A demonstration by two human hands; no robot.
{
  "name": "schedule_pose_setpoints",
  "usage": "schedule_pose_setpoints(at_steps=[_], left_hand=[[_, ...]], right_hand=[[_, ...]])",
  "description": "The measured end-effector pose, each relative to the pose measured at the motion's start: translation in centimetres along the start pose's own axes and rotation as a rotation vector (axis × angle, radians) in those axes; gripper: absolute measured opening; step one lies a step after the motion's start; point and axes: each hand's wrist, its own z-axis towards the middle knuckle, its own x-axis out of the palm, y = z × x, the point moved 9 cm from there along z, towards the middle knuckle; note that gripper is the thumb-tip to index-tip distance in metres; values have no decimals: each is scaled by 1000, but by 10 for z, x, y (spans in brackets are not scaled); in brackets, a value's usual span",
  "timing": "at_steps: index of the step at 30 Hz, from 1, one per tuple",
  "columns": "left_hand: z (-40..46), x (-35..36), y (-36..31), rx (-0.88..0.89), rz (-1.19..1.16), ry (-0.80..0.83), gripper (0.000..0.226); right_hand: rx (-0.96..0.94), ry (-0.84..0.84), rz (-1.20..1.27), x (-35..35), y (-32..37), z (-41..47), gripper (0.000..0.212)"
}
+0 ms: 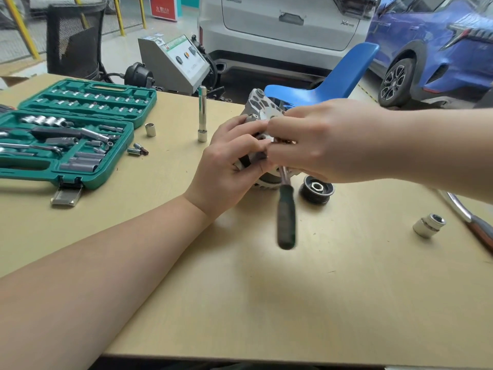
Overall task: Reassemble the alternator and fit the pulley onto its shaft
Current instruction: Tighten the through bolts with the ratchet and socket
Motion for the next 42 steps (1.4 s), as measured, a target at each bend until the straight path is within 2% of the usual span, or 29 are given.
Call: schedule_pose_setpoints(at_steps=[3,7,10,13,20,26,34,42], left_hand=[[-1,0,2,-24,9,5,16],[-2,1,1,-23,34,13,20],[-2,4,0,23,76,58,28],[-3,2,3,-16,31,68,31],[-3,0,3,-60,26,-9,28],[-3,2,4,-117,25,20,34],[-4,-1,5,-193,-20,0,52],[-3,-1,3,-170,-37,-17,43]], right_hand=[[-61,-75,-59,4,-1,-13,16],[-68,-135,-9,5,2,-17,14],[35,-191,133,5,6,-13,27],[144,-236,177,7,10,-10,27],[215,-243,129,11,4,-22,27],[142,-248,160,15,8,-25,17],[207,-230,245,18,-6,-23,20],[142,-187,222,17,-10,-16,23]])
